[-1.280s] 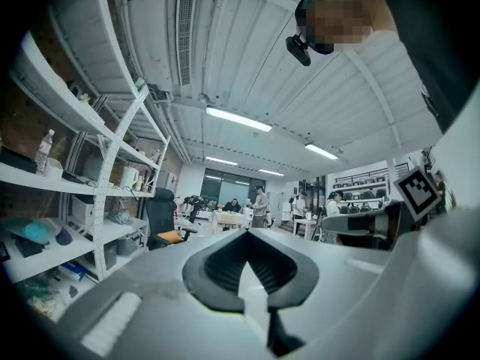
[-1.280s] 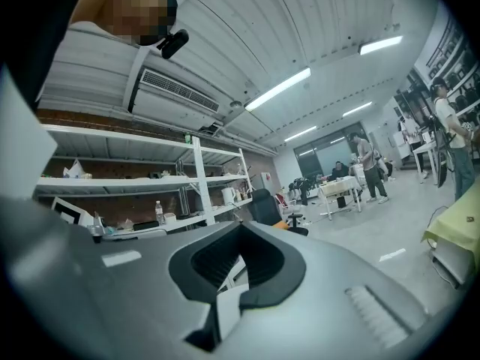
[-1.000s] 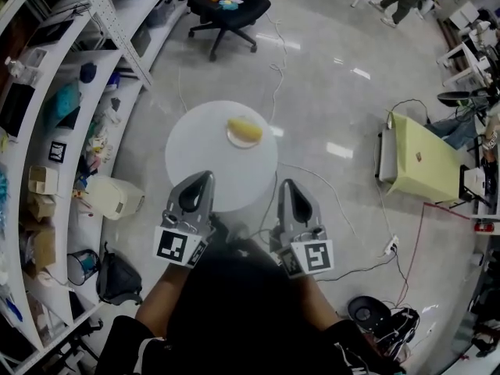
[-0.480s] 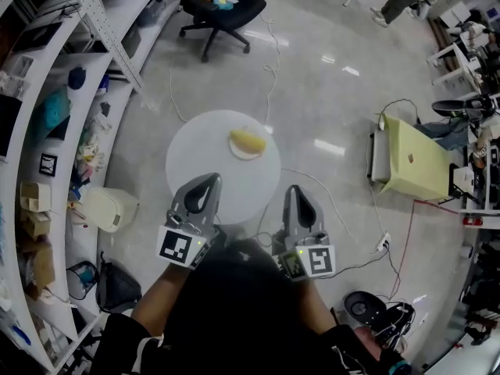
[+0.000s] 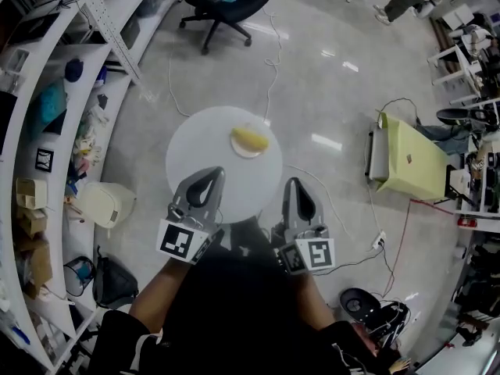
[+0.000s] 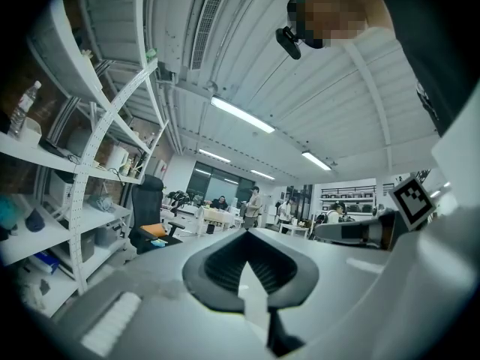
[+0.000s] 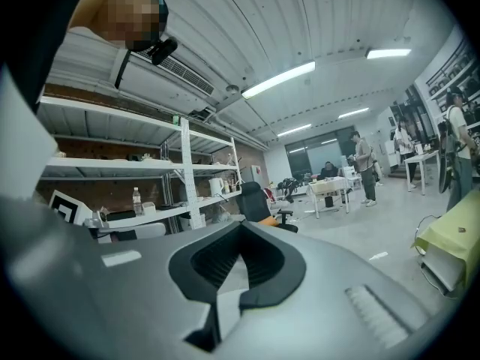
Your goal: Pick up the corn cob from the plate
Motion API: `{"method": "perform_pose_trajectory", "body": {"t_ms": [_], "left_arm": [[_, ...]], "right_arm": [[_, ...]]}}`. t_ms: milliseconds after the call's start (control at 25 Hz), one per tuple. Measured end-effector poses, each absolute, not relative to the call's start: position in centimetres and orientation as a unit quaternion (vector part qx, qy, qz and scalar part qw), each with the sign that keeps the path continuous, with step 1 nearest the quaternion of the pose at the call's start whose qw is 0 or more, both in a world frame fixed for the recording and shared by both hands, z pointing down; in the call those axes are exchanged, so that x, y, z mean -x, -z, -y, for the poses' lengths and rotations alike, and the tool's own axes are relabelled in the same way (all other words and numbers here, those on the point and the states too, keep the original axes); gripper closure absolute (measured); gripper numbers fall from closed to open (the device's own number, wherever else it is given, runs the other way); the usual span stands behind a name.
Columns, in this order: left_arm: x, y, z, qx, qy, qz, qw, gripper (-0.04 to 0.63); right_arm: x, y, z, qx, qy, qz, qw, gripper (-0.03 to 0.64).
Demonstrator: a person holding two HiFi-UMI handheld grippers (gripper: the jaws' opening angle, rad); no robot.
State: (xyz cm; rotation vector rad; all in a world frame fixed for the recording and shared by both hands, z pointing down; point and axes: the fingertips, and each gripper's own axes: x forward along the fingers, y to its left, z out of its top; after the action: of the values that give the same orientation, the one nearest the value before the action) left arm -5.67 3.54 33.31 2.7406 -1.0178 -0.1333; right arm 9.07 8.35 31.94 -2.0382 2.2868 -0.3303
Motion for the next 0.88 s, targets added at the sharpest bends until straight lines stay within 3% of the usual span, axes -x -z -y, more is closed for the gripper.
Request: {"method": "perform_pose_trajectory", "body": {"t_ms": [880], "left_arm": [[0.9,-37.9,4.6,-0.912,0.010,0.387,0.136,0.594]], "right_arm": [[-12.5,-38.8,1.0,0.619,0.173,-0.766,-0.003,0.609]]}}
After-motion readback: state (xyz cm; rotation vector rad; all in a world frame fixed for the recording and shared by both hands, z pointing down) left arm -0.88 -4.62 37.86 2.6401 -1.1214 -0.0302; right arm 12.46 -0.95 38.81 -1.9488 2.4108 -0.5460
